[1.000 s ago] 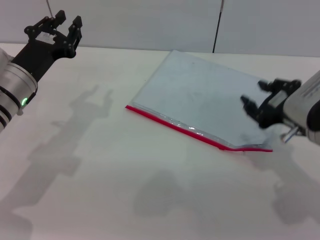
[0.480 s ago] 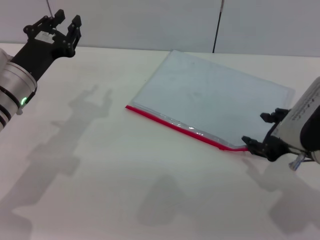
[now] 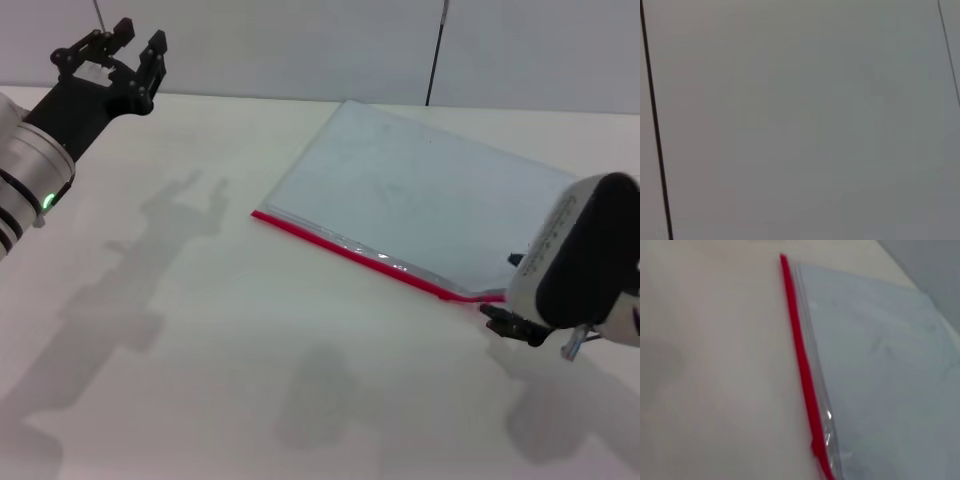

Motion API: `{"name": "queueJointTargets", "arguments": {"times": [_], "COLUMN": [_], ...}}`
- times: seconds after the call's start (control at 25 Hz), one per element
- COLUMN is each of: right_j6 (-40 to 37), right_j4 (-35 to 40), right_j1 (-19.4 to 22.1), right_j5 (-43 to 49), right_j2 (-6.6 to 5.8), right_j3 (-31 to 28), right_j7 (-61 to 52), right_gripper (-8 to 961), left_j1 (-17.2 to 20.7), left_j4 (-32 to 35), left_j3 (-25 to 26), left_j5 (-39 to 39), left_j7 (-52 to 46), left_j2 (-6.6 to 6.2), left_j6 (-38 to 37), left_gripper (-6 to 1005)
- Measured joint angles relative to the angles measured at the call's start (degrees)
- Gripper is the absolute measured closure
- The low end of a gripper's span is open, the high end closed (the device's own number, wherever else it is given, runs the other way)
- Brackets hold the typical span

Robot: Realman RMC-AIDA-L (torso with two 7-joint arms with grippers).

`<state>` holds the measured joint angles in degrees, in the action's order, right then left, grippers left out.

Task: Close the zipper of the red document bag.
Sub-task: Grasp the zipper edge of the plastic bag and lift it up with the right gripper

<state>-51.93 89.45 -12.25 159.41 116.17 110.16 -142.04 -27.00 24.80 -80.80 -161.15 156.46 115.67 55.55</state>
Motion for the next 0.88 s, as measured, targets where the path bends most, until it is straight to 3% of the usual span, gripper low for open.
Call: {"name": "queueJointTargets", "arguments": {"times": [0.28,0.88], "right_j6": [-0.10,1.84], "right_j4": [-2.80,-8.75], "right_j1": [-2.30,-5.68], "right_j5": [6.45,6.50], "right_j2": [-0.01,-0.07], "right_j3": [3.14,2.15], "right_j7": [-6.61,-6.81], "right_gripper": [278,281], "left_j1": [0.01,0.02], "left_j4": [0.00,0.08], "left_j3": [0.09,0.12], "left_j5": [-0.13,-0.04], "left_j7": [0.12,0.28], "left_j2": [-0.01,-0.01], "left_j6": [0.00,0.00], "left_gripper": [603,602]}}
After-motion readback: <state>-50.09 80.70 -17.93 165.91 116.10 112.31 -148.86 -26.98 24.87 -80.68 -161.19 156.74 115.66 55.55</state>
